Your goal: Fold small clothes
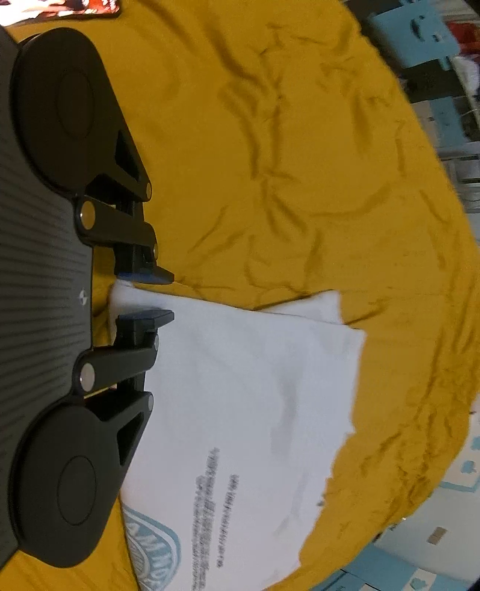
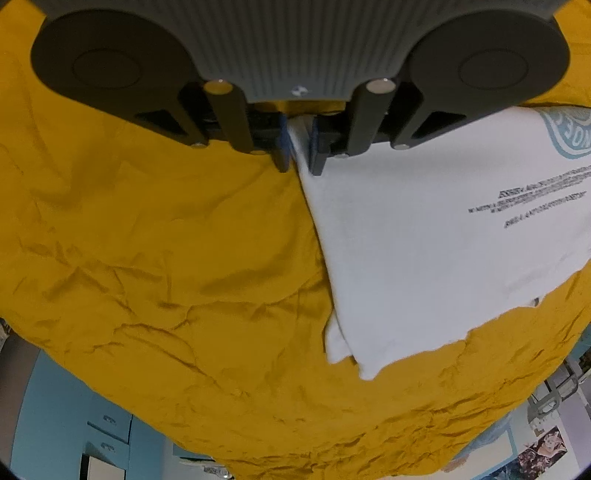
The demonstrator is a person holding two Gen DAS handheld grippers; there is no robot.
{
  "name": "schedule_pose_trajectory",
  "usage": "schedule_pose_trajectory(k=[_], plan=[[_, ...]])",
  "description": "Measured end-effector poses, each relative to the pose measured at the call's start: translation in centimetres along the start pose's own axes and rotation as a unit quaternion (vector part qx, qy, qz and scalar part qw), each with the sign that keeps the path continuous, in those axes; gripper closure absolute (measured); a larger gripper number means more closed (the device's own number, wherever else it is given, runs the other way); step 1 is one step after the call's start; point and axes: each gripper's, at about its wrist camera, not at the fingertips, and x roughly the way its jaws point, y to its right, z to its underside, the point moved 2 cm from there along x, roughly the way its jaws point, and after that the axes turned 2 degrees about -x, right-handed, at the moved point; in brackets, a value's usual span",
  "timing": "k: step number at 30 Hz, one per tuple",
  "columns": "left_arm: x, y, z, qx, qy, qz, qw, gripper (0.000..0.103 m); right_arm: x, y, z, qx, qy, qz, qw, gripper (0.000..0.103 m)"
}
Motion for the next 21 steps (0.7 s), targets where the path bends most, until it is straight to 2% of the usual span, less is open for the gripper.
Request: schedule_pose_trajectory(k=[3,5,12,21], plan=[[-1.2,0.2,-0.9,-0.007,0.031,0.007,0.9995,0.068,-0.9,0.1,-0.5,0.001,0.018,0.0,1.0,0.065],[-1.1,0.8,-2.2,-0.009,0.038,0.021,0.999,0.065,-1.2,0.2,-1.0,0.005,0.028,-0.004,1.0,0.063],[1.1,3.9,-5.3,-0.005,0.038,0.064,0.9972,0.065,-0.5,0.1,-4.4,0.022,0.037,-0.042,0.998,0.044],[5.4,8.8,-7.3,0.024,0.023,0.094,0.995,0.065,3.0,-2.1,-7.7,0.001,0.034,-0.05,0.998,0.038]])
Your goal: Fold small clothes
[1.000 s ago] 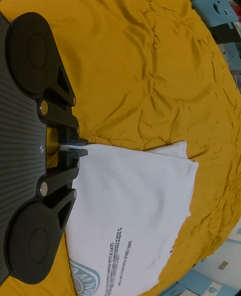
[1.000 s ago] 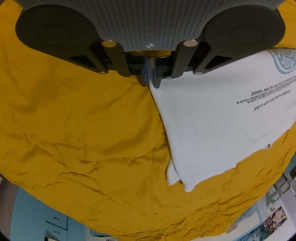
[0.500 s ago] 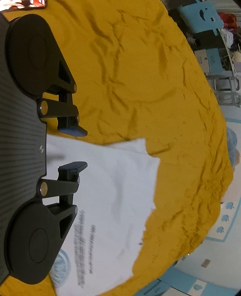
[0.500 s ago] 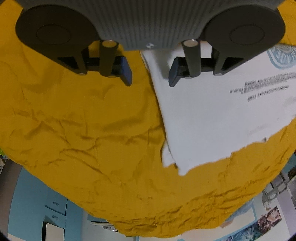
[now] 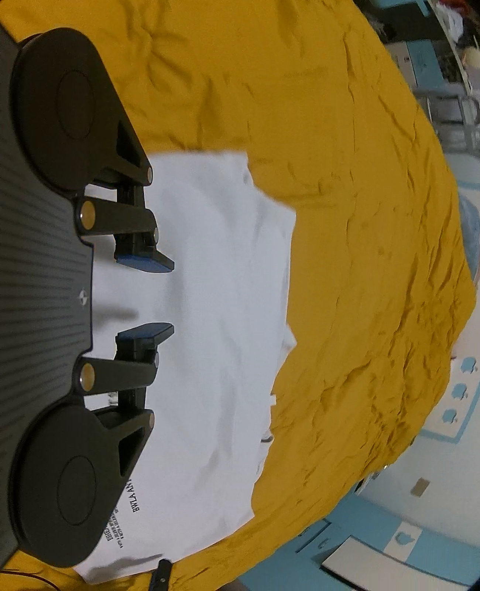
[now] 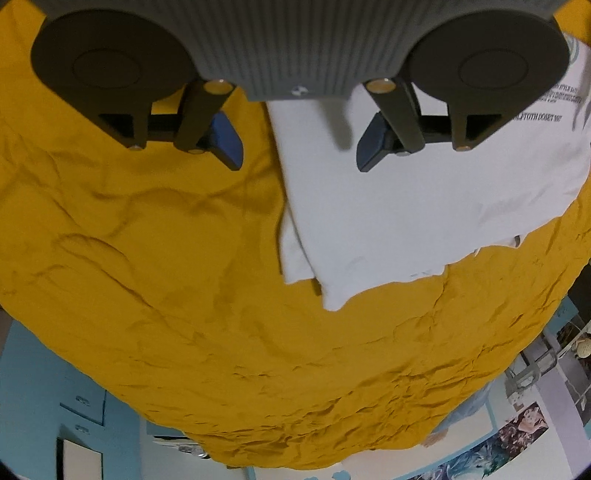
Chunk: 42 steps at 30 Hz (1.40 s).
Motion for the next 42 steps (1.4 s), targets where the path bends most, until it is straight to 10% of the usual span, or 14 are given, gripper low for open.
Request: schedule_pose_trajectory(k=[20,29,42], plan=[[7.2,3.4,-3.0,0.016,0.007,0.054,0.9984,0.065,7.7,1.3,-4.0,0.076,-0.003,-0.045,0.996,0.031],[11.0,5.7,-3.7,0.042,-0.006,0.024,0.9988,0.065,9.0,1.6,-5.3,0.104,0.011,-0.083,0.991,0.094],[2.3,2.9,-4.7,0.02,0.033,-0.001,0.9992,0.065,1.5,-7.7,-8.1,0.05,0.066,-0.128,0.988,0.099]])
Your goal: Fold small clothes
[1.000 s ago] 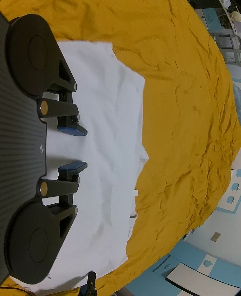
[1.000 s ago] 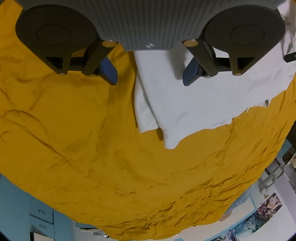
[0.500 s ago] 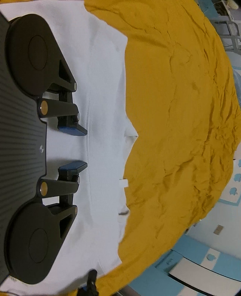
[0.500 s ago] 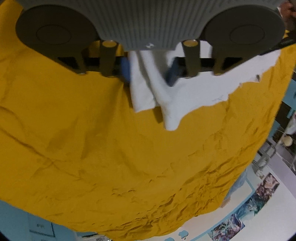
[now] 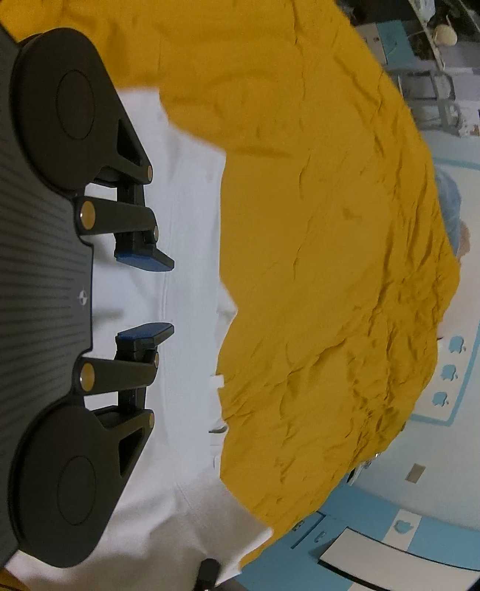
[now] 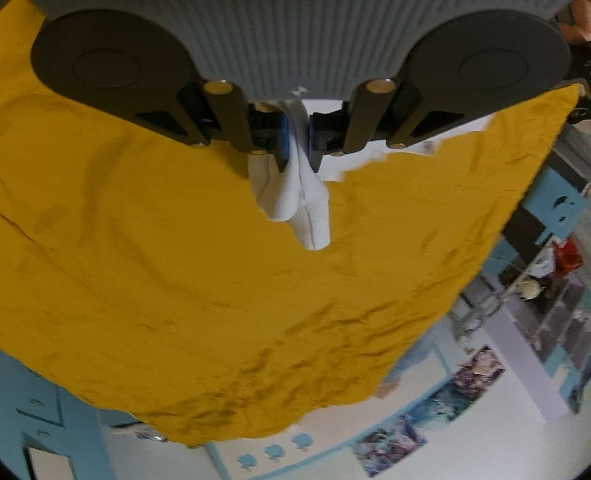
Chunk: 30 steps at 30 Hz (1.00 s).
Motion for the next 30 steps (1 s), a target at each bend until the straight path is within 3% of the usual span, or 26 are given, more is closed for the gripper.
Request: schedule_pose_trajectory(k=[4,10,15,20,30], plan=[[-2.9,-2.1,-0.6,-0.011,0.002,-0.01,0.9999,0.065,-0.3,-4.9,-0.2,0.012,-0.004,-0.041,0.999,0.099],[-5.3,-5.5,-1.4,-0.019,-0.004,-0.015,0.9997,0.064,1.3,-12.4,1.0,0.01,-0.025,-0.055,0.998,0.099],[-5.2,-9.1,-1.0,-0.063,-0.011,0.019,0.9977,0.064,3.4,-17.9,2.5,0.009,-0.038,-0.06,0.997,0.099],[-3.9,-12.7,0.0,-0.136,-0.011,0.056,0.9891,0.065,6.4,-22.3,3.3,0.007,-0.039,-0.054,0.998,0.099],[-1.5,-16.5,1.3,-0.18,-0.018,0.042,0.9827,0.066,13.2,-30.9,8.2,-0.027,-0.078,-0.071,0.994,0.099]])
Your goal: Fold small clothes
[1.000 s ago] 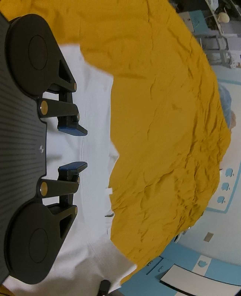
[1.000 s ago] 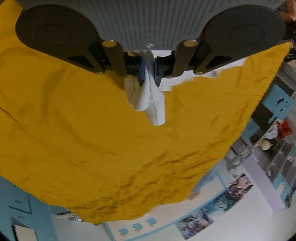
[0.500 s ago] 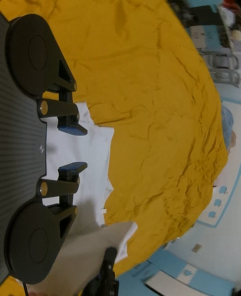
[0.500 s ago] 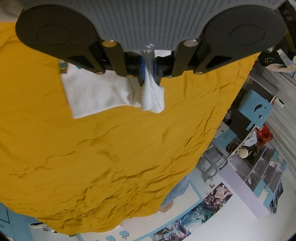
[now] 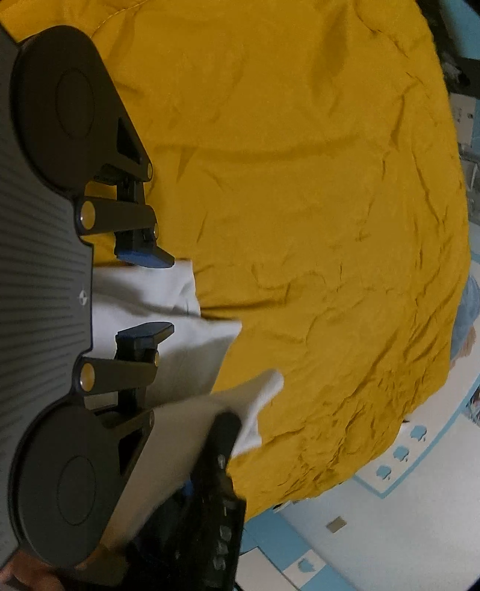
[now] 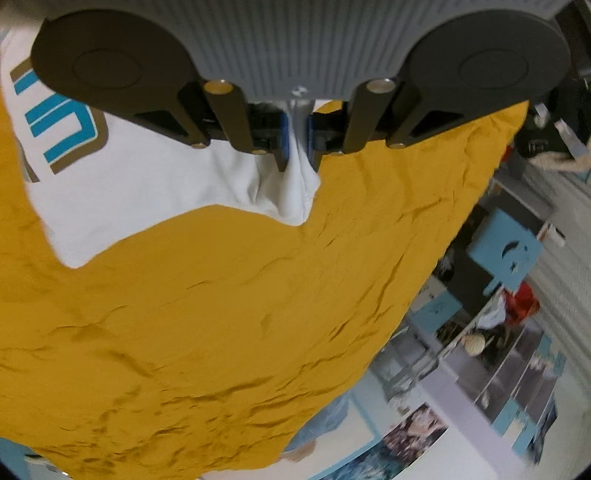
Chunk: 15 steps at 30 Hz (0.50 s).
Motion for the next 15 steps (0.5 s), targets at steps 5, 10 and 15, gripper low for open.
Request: schedule_pose_trajectory(k=[5,10,15], plan=[[0.3,-1.1,0.0,-0.014,0.001,-0.004,0.9999,0.067,4.0,-1.6,1.9,-0.014,-0.019,0.031,0.999,0.099],[0.1,-1.2,0.1,-0.011,0.0,-0.012,0.9999,0.067,6.5,-1.3,2.7,-0.022,-0.064,0.029,0.997,0.093],[-2.1,-0.9,0.4,-0.007,0.007,-0.007,0.9999,0.067,3.6,-2.0,1.8,-0.019,-0.061,-0.014,0.998,0.076]])
